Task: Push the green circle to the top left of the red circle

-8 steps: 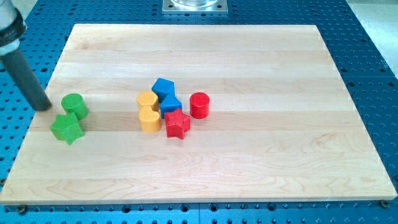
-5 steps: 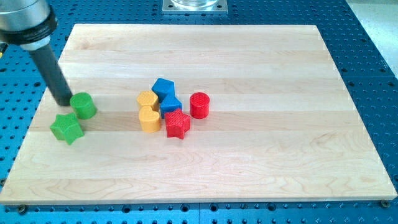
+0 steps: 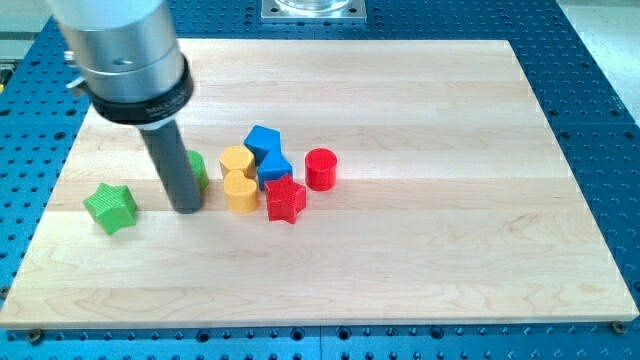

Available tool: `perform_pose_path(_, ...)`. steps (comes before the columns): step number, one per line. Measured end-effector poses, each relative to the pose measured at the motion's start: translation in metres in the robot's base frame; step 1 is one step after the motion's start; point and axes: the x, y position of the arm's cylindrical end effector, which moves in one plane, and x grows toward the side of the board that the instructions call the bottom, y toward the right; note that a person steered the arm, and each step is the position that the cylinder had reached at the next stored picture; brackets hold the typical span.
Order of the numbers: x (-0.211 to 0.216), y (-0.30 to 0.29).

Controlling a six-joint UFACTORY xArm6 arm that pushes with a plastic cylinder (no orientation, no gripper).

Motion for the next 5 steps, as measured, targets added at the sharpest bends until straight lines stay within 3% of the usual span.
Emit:
perform_pose_path(2,-0.088,-0.010)
perform_pose_path(3,-0.094,-0.083)
perform_pose_path(4,-0.118,-0.070)
perform_pose_path(5,-0.131,-0.023)
